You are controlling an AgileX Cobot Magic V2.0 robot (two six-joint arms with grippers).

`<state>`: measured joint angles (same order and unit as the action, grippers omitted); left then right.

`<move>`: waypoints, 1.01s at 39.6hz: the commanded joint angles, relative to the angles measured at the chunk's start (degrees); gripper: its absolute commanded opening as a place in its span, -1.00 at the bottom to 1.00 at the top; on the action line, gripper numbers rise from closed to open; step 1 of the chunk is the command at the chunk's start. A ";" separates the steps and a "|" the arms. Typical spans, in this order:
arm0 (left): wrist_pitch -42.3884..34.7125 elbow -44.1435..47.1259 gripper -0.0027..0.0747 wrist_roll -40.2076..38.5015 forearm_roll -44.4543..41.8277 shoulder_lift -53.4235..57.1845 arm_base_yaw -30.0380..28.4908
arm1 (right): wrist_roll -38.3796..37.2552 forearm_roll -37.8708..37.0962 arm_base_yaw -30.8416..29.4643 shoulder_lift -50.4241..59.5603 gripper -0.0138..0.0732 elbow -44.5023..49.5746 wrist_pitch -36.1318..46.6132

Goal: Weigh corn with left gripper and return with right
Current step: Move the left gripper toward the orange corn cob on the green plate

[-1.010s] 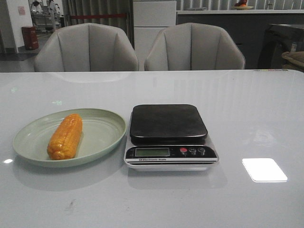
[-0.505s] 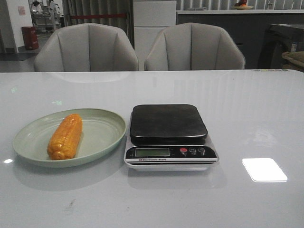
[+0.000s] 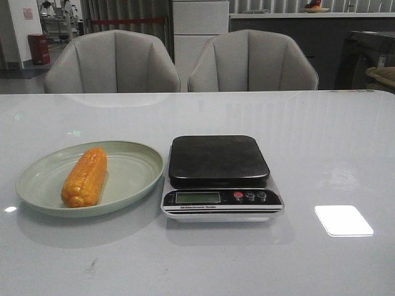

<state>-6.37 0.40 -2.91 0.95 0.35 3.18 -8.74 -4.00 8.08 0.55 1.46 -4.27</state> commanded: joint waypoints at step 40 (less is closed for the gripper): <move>26.39 -23.45 -0.57 -1.31 0.03 -16.61 3.93 | 0.51 0.07 -0.30 1.08 -0.30 0.62 4.27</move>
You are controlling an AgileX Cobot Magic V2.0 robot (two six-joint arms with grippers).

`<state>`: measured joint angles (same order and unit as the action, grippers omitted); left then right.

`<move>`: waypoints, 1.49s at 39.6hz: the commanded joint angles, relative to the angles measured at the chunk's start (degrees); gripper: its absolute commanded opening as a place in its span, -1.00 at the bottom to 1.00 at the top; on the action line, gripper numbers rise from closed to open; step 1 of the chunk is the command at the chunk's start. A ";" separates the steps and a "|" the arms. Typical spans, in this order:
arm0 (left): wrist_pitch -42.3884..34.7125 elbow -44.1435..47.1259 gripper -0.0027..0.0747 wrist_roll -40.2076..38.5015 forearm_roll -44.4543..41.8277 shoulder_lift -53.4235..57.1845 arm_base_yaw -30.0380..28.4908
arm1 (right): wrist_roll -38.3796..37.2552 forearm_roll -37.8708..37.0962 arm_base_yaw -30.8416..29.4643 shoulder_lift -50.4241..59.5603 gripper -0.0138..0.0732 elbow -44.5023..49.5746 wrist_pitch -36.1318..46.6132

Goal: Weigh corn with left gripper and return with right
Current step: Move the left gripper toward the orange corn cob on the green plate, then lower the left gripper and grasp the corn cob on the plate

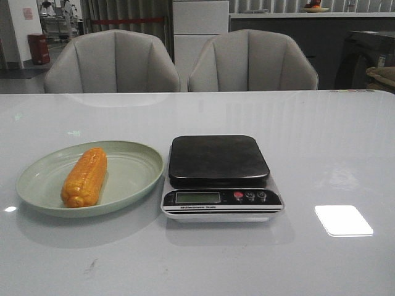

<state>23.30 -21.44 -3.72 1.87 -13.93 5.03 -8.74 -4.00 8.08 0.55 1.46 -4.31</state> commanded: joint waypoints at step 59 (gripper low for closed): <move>0.52 -33.44 0.64 -0.58 9.92 -75.54 18.12 | 0.51 0.07 -0.30 1.08 -0.30 0.62 4.31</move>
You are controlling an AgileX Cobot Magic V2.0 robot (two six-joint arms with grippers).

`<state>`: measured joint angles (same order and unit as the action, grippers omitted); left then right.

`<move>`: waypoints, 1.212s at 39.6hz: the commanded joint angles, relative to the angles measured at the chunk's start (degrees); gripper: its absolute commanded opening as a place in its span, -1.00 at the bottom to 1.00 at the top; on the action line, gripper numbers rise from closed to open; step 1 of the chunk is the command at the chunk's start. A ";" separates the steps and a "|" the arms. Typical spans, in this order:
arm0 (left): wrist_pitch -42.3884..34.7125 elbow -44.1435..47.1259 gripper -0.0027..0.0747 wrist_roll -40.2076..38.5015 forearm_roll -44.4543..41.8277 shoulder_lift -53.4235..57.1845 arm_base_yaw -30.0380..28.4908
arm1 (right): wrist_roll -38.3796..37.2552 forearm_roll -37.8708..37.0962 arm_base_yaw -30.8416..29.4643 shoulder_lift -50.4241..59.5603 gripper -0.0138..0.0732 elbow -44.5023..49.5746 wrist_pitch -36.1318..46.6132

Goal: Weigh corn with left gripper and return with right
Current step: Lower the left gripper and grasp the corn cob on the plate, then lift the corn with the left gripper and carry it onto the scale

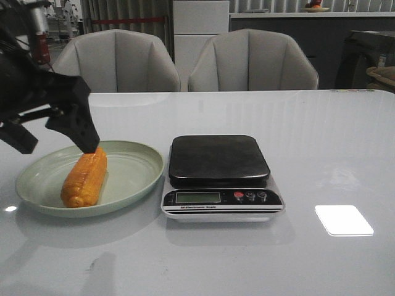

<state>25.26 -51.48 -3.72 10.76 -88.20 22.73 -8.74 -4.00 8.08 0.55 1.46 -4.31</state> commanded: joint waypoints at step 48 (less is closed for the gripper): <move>2.06 -28.02 -0.63 -1.64 4.73 -15.99 14.88 | 0.51 0.07 -0.30 1.08 -0.30 0.62 4.31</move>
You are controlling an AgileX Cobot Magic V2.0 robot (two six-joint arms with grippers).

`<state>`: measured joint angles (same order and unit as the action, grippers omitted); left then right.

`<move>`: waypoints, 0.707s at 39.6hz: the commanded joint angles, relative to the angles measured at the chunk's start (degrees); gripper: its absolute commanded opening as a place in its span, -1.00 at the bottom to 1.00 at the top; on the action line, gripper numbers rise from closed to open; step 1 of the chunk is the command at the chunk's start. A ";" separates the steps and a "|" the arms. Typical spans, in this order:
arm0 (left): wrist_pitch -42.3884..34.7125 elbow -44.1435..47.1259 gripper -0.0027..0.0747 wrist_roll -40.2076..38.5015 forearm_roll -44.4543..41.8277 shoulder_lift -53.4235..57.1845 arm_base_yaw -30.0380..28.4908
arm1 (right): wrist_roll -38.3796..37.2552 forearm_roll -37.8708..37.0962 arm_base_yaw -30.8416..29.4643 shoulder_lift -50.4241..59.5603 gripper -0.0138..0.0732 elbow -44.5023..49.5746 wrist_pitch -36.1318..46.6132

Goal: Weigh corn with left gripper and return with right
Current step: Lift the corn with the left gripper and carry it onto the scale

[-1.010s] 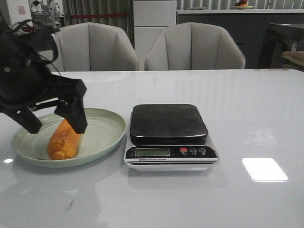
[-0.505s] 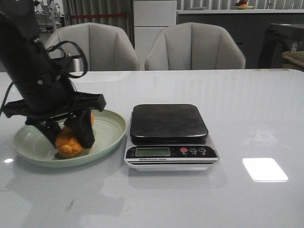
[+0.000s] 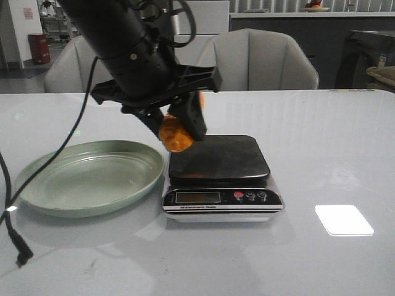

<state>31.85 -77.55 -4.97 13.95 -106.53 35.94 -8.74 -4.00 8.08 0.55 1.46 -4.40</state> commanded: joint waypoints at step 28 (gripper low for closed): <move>-6.43 -2.44 0.45 -0.39 12.66 -3.65 2.32 | 0.51 0.07 -0.30 1.08 -0.30 0.62 4.40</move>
<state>26.83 -78.18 -4.97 25.36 -112.77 37.78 -8.74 -4.00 8.08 0.55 1.46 -4.40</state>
